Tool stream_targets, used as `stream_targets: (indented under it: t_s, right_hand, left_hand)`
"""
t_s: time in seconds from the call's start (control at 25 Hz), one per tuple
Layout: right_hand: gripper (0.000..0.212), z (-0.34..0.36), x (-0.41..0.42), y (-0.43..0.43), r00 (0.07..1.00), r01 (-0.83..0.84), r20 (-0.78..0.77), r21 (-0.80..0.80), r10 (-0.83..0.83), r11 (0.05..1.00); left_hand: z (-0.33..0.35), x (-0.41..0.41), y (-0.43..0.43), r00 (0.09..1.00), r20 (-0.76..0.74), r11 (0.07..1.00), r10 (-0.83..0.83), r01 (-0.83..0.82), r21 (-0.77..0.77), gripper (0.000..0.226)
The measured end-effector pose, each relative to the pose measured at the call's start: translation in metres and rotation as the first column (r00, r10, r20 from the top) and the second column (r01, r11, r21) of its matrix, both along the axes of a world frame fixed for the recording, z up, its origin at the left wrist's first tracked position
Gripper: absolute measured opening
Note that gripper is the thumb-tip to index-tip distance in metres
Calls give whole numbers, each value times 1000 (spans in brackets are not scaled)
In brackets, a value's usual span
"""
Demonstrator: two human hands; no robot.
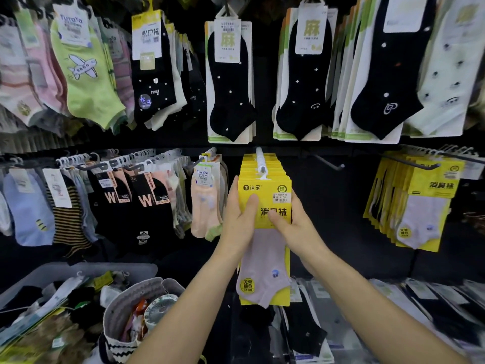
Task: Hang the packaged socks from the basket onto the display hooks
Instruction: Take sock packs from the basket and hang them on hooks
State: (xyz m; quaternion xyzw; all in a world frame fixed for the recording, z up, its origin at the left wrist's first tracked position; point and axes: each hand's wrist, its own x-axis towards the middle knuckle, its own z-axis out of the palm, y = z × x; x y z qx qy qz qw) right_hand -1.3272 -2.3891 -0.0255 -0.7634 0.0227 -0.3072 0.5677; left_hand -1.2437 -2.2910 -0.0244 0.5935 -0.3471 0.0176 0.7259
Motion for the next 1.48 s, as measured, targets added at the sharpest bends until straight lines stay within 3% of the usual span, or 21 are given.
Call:
stream_targets:
  t_s: [0.16, 0.28, 0.48, 0.8, 0.92, 1.04, 1.12, 1.2, 1.32, 1.48]
  right_hand:
    - [49, -23, 1, 3, 996, 33, -87, 43, -29, 999]
    - [59, -31, 5, 4, 992, 32, -127, 92, -20, 995]
    - [47, -31, 4, 1, 995, 20, -96, 60, -14, 998]
    - [61, -36, -1, 2, 995, -28, -90, 33, 31, 999]
    - [61, -35, -8, 3, 992, -44, -121, 27, 47, 999]
    - [68, -60, -36, 0, 975, -61, -212, 34, 66, 998]
    - [75, -97, -66, -5, 945, -39, -324, 50, 53, 998]
    - [73, -138, -101, -16, 889, -17, -456, 64, 45, 998]
    - [64, -198, -156, -35, 787, 47, -616, 96, 23, 994]
    - [47, -254, -220, -60, 601, 132, -796, 6, -76, 991]
  left_hand:
    - [-31, -6, 8, 998, -52, 994, -44, 49, 95, 18]
    - [-39, -5, 11, 992, -104, 988, -66, 80, 130, 24]
    - [-34, -5, 13, 987, -96, 983, -126, 137, 121, 42]
    - [-37, -8, 15, 986, -83, 984, -148, 155, 87, 36]
    - [-36, -15, 21, 990, -82, 987, -117, 125, 97, 33]
    - [-67, -31, 42, 993, -121, 990, 3, 14, 142, 52]
    - [-109, -54, 57, 960, -226, 963, 165, -107, 247, 64]
    - [-154, -88, 68, 917, -320, 935, 239, -129, 330, 64]
    - [-210, -139, 68, 885, -404, 891, 232, -27, 454, 60]
    - [-267, -196, 47, 886, -429, 780, 176, 140, 610, 51]
